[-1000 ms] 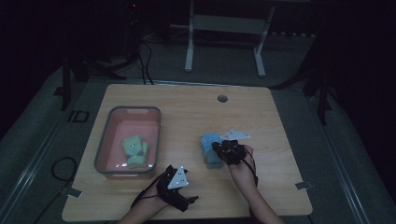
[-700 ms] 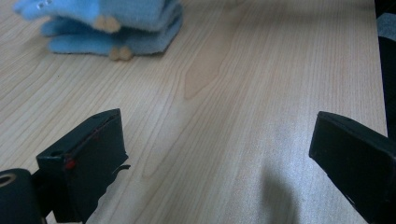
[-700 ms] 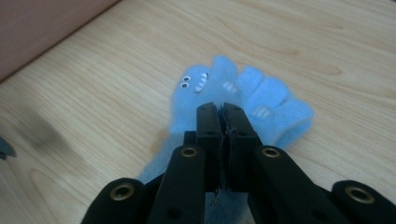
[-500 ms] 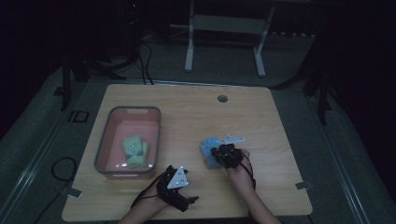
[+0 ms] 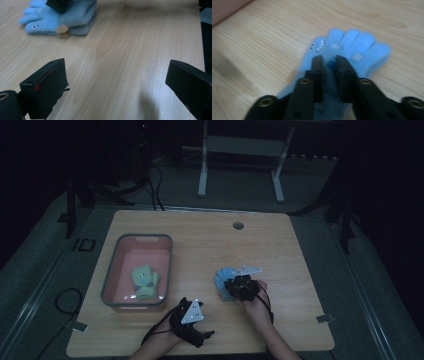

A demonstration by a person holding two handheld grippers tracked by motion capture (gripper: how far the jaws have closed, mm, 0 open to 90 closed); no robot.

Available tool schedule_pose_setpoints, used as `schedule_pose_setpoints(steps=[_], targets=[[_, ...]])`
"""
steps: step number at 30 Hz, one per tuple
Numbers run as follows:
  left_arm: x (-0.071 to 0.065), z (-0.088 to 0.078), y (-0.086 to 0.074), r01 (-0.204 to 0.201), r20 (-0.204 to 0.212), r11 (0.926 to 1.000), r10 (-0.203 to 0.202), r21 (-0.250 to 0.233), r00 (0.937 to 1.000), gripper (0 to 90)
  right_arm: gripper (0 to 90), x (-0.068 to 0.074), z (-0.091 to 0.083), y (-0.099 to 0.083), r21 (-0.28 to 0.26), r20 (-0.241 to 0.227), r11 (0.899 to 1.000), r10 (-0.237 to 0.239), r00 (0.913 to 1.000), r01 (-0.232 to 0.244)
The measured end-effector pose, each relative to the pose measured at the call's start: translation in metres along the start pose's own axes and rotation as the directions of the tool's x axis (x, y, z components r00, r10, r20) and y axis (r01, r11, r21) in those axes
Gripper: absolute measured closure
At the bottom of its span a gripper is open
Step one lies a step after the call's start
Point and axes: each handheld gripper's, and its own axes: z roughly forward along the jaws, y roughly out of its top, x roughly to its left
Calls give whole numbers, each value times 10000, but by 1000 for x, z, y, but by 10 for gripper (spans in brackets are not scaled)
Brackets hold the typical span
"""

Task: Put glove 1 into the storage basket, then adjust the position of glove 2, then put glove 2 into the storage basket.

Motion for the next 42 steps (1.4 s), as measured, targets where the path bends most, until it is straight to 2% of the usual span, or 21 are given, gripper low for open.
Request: schedule_pose_setpoints(steps=[3,4,5,6,7,8,9,10,11,14,16,19,22,28,34,35,37,38,40,41,42], targets=[[0,0,2,206,-88,9997,-205,109,9998,40,541,-1,-6,5,-213,-270,9998,23,9996,-29],[1,-1,4,398,-97,9987,-395,316,9992,40,479,-2,-8,6,-231,-337,9997,6,9994,-14],[1,-1,5,473,-14,9985,-473,289,9989,40,460,-2,-10,7,-293,-325,9996,-17,9995,7],[1,-2,6,509,43,9985,-510,212,9987,39,388,-3,-12,8,-444,-397,9990,37,9992,-55],[1,-2,6,509,43,9985,-510,212,9987,39,290,-4,-14,9,-566,-671,9984,3,9977,-41],[1,-2,8,454,-78,9989,-453,109,9989,39,243,-5,-15,10,-596,-768,9982,17,9970,-63],[1,-2,8,454,-78,9989,-453,109,9989,38,243,-5,-15,10,-596,-768,9982,17,9970,-63],[3,-2,8,292,-386,9995,-295,-80,9988,38,159,-7,-19,12,-716,-994,9973,81,9950,-152],[3,-2,8,292,-386,9995,-295,-80,9988,39,142,-8,-21,13,-774,-1057,9969,34,9944,-116],[8,-2,11,361,-400,9993,-362,-18,9985,39,164,-13,-26,15,-840,-925,9958,-435,9948,357],[9,-2,14,442,-317,9990,-440,81,9985,39,158,-19,-31,16,-877,-1066,9953,-498,9931,405],[10,1,19,305,-194,9992,-300,269,9994,39,144,-26,-35,17,-1013,-872,9938,-540,9947,451],[10,5,25,191,-92,9992,-187,363,9998,39,138,-35,-38,18,-1057,-875,9942,-310,9957,217],[12,9,36,-68,-94,9989,72,459,9999,39,135,-45,-44,20,-1274,-897,9917,-284,9956,168],[19,14,46,-76,-13,9995,76,312,10000,39,135,-48,-43,21,-1253,-1228,9919,-338,9919,183],[20,16,50,-147,118,9993,143,335,9998,39,137,-49,-44,22,-1292,-1380,9916,-229,9902,49],[20,17,52,-185,74,9993,183,328,9998,39,130,-50,-43,24,-1288,-1614,9915,-57,9869,-153],[21,19,57,-402,135,9985,397,363,9991,39,130,-51,-43,26,-1249,-1650,9919,23,9863,-232],[21,19,57,-402,135,9985,397,363,9991,39,130,-52,-42,27,-1302,-1672,9911,57,9859,-278],[22,22,63,-604,160,9978,599,283,9981,39,130,-52,-42,27,-1302,-1672,9911,57,9859,-278],[22,24,66,-705,209,9971,700,268,9973,38,124,-54,-39,31,-1389,-1980,9898,29,9802,-310]])
